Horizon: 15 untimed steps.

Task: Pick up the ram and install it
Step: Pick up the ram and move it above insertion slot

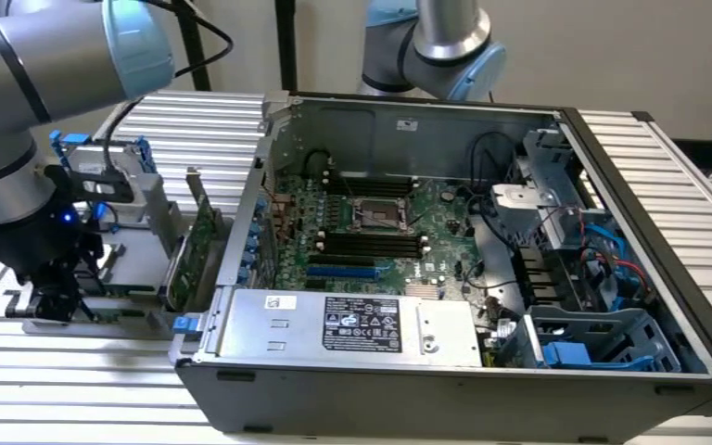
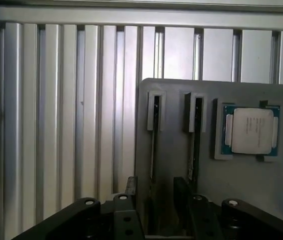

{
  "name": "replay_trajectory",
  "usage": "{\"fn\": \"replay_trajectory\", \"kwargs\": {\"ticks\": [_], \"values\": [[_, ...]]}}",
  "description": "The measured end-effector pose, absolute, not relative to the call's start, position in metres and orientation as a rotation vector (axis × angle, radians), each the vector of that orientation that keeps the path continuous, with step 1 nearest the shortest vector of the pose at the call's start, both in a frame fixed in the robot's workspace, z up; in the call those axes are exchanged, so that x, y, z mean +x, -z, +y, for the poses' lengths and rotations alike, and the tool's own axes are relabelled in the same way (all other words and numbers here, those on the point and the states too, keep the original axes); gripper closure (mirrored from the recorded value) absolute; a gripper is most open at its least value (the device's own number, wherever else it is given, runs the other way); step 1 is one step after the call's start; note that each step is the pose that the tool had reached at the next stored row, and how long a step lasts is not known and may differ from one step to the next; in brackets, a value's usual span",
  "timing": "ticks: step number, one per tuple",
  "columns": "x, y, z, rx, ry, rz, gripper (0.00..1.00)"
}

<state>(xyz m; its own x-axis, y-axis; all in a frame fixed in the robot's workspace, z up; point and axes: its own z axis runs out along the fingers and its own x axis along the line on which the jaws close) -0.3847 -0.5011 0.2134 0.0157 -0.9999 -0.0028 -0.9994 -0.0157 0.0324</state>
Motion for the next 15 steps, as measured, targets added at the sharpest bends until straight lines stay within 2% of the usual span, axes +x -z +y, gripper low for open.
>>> {"fn": "replay_trajectory", "kwargs": {"ticks": [15], "values": [[-0.385, -0.196, -0.496, 2.229, 0.037, -2.183, 0.0]]}}
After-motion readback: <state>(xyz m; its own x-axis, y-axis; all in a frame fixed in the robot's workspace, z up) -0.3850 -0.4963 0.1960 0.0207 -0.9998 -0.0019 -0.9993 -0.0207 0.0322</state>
